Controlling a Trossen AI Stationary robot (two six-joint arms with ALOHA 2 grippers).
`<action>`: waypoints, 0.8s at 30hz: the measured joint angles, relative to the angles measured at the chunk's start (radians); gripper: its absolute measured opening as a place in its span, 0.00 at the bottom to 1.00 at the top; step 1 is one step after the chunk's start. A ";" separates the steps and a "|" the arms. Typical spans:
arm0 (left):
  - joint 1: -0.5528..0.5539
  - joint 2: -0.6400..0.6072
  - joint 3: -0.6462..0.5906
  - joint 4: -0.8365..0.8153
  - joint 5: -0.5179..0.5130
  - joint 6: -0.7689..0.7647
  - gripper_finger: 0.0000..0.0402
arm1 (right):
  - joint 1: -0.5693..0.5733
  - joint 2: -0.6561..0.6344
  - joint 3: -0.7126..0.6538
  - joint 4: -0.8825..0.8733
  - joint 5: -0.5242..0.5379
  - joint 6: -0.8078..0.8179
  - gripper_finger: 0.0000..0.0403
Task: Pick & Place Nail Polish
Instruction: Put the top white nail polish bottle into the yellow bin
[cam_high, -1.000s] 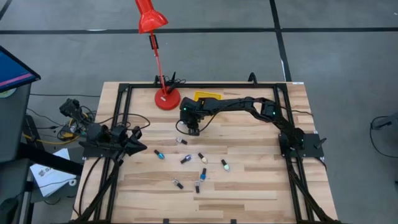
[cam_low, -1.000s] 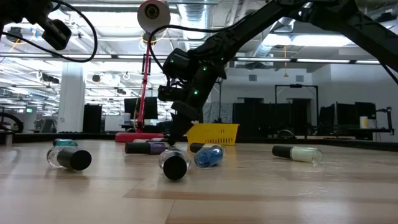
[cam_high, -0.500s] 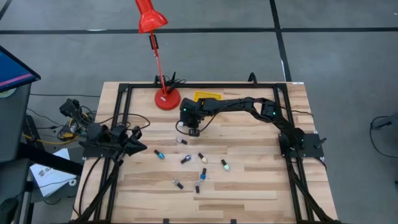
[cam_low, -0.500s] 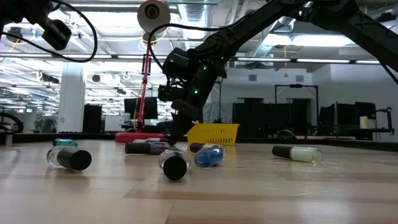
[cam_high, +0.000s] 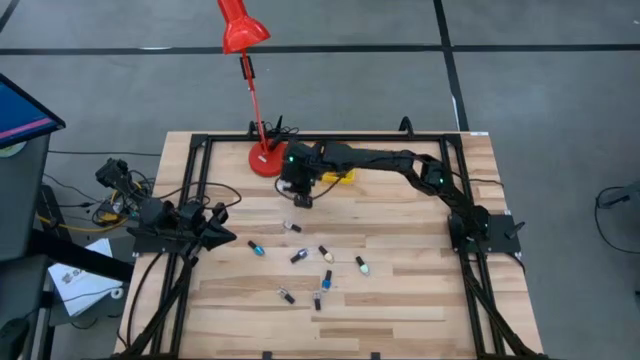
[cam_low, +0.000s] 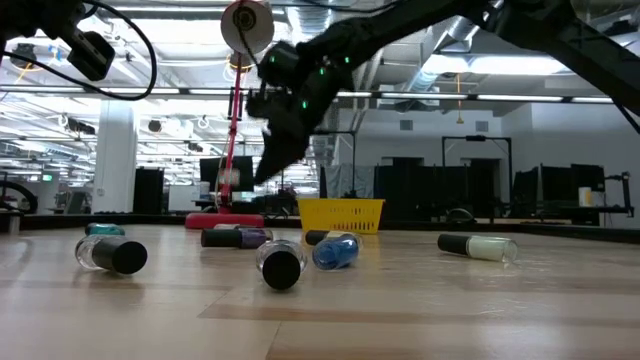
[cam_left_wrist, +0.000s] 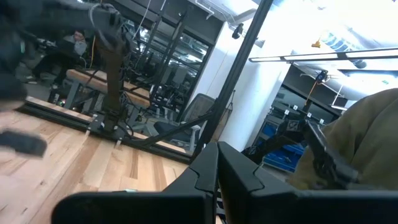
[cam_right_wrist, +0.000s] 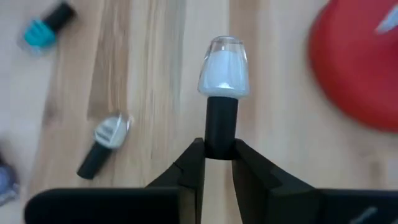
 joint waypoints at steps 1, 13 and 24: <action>0.000 0.000 0.000 0.000 0.000 0.000 0.00 | -0.008 0.000 0.037 -0.026 -0.001 -0.001 0.13; 0.000 0.000 0.000 0.001 0.000 0.000 0.00 | -0.158 -0.135 0.219 -0.256 0.006 -0.044 0.13; 0.000 0.000 0.000 0.003 0.000 0.000 0.00 | -0.333 -0.238 0.062 -0.397 0.012 -0.051 0.13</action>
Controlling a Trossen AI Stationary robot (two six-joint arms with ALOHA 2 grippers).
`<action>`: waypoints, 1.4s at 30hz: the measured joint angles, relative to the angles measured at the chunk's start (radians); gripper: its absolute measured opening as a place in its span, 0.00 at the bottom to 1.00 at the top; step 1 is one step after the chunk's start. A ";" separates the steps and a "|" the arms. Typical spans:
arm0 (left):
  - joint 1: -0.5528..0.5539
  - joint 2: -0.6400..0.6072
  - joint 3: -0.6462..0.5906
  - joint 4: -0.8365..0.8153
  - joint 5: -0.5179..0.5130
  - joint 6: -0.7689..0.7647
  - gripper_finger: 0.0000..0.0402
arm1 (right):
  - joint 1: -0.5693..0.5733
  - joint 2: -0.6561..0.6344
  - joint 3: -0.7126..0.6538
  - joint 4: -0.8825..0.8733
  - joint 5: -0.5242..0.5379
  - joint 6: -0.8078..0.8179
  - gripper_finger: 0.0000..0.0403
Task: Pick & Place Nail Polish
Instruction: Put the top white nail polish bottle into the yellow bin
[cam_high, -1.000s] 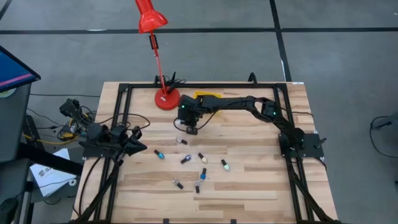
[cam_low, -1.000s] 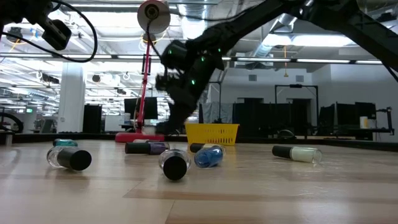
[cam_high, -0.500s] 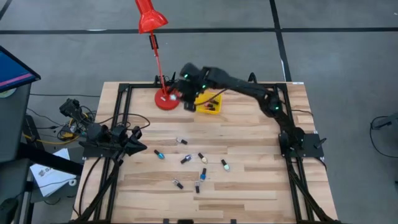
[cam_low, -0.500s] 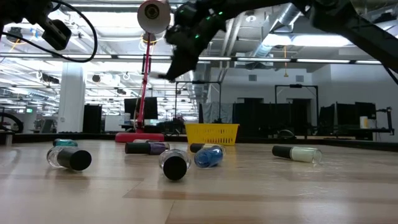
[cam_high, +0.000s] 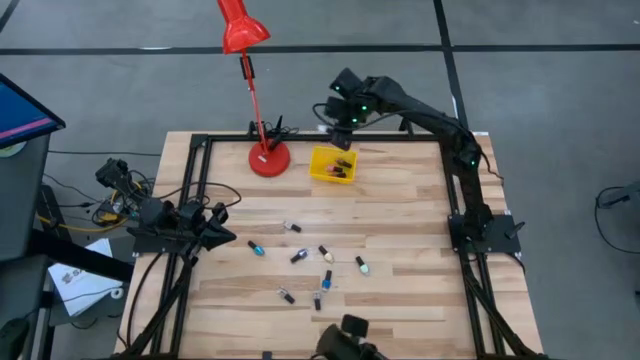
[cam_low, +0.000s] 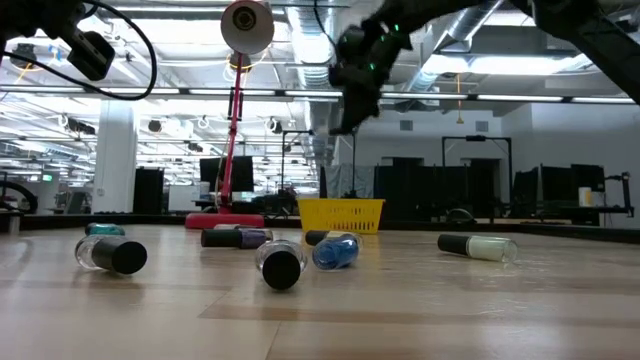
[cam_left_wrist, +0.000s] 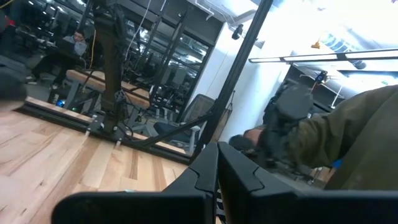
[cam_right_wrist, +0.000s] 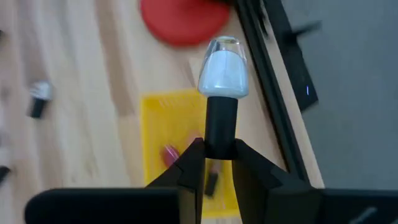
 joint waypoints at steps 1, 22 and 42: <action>0.000 0.000 0.000 0.000 0.000 0.000 0.00 | -0.010 -0.001 -0.028 0.008 0.000 0.000 0.13; 0.000 0.000 0.000 0.004 0.000 0.000 0.00 | 0.069 0.001 -0.363 0.336 0.073 0.030 0.13; 0.000 0.000 0.000 0.005 0.000 0.000 0.00 | 0.076 0.002 -0.464 0.447 0.076 0.070 0.13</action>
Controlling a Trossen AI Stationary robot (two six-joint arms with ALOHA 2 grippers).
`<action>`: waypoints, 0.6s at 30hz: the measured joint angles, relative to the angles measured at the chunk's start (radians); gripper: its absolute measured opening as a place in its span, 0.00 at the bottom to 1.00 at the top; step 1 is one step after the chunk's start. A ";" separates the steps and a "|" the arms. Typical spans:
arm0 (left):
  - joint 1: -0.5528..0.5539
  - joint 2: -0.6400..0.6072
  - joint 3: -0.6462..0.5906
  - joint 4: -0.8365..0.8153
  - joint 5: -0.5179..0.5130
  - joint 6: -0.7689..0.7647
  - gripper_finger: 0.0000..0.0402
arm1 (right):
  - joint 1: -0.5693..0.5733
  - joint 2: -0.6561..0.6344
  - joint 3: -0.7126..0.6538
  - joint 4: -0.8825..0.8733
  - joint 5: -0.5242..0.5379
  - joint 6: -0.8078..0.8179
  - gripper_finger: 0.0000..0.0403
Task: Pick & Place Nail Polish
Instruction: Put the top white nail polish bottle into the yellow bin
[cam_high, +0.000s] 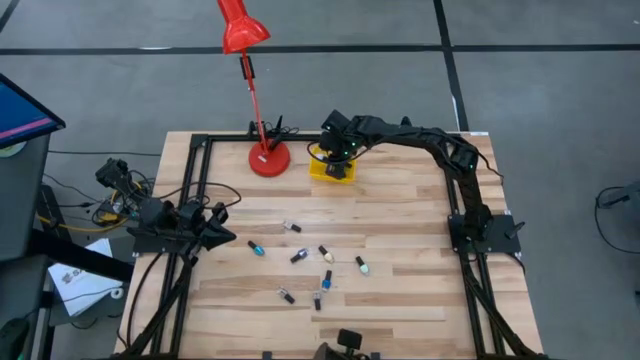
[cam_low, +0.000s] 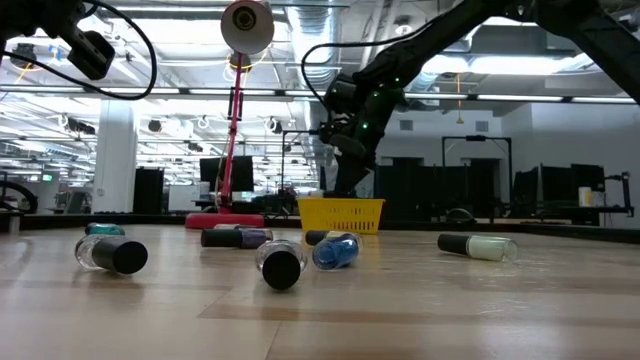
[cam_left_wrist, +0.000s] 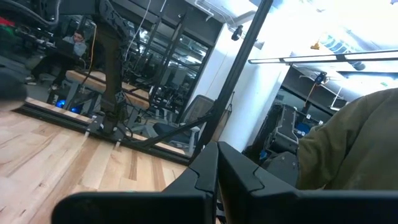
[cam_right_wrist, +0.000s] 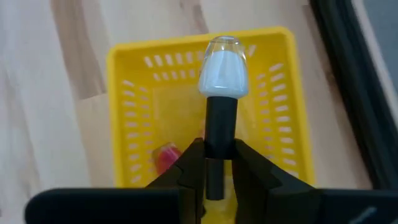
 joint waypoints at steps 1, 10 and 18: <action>0.000 0.000 0.000 0.000 0.000 0.000 0.00 | 0.000 0.000 0.000 0.000 -0.001 0.001 0.13; 0.000 0.000 0.000 0.001 0.000 0.000 0.00 | -0.011 0.000 0.000 0.004 0.000 0.007 0.13; 0.000 0.000 0.000 0.005 0.000 0.000 0.00 | -0.012 0.000 0.000 0.011 0.000 0.020 0.13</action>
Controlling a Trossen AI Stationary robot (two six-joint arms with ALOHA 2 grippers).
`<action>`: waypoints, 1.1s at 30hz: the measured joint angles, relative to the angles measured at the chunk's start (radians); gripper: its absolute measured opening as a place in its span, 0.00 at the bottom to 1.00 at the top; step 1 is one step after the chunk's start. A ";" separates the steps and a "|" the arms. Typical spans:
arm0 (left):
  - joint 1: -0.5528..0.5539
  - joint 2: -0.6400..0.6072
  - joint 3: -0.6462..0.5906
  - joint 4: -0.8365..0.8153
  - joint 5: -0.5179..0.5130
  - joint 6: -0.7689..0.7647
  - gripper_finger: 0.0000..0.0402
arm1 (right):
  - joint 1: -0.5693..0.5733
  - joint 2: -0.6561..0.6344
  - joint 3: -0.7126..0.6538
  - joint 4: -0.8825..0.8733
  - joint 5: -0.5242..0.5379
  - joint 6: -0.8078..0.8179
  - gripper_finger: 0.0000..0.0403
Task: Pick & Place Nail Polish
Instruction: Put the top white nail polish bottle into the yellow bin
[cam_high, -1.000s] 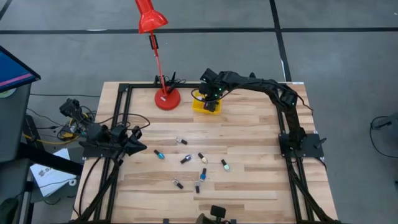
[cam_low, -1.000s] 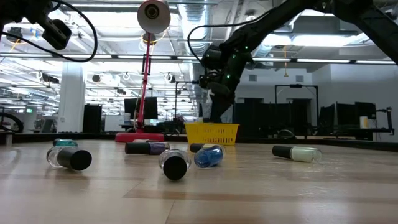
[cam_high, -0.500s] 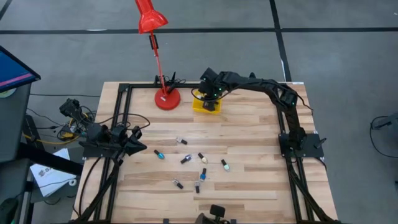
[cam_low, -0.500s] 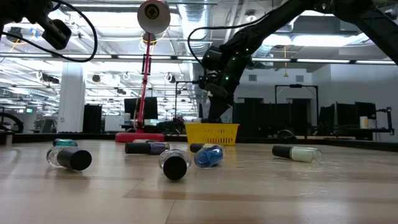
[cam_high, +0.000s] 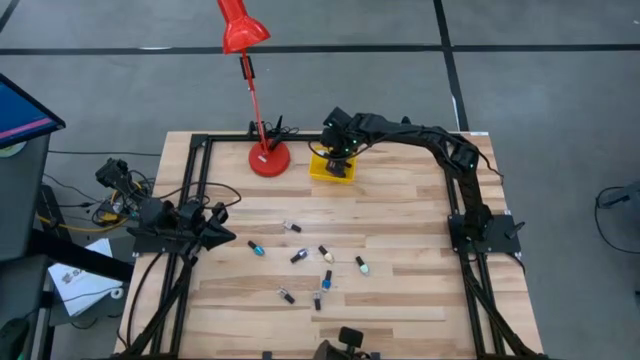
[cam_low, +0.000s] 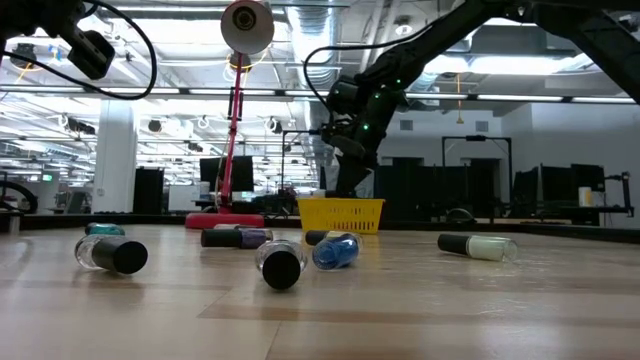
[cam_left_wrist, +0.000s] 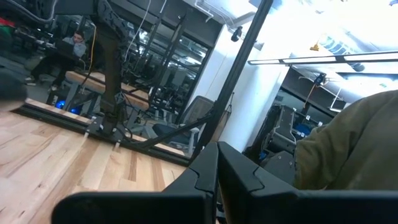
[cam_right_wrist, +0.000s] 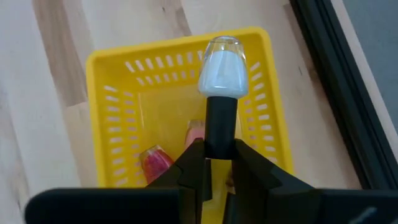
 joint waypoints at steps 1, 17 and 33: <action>0.000 0.000 0.000 0.000 0.000 0.000 0.00 | 0.000 0.000 0.000 0.000 0.000 0.000 0.13; 0.000 0.000 0.000 0.014 -0.002 0.000 0.00 | 0.003 0.012 -0.075 0.050 0.000 0.026 0.14; 0.000 0.000 0.000 0.046 -0.004 0.000 0.00 | 0.004 0.043 -0.075 0.044 0.002 0.027 0.16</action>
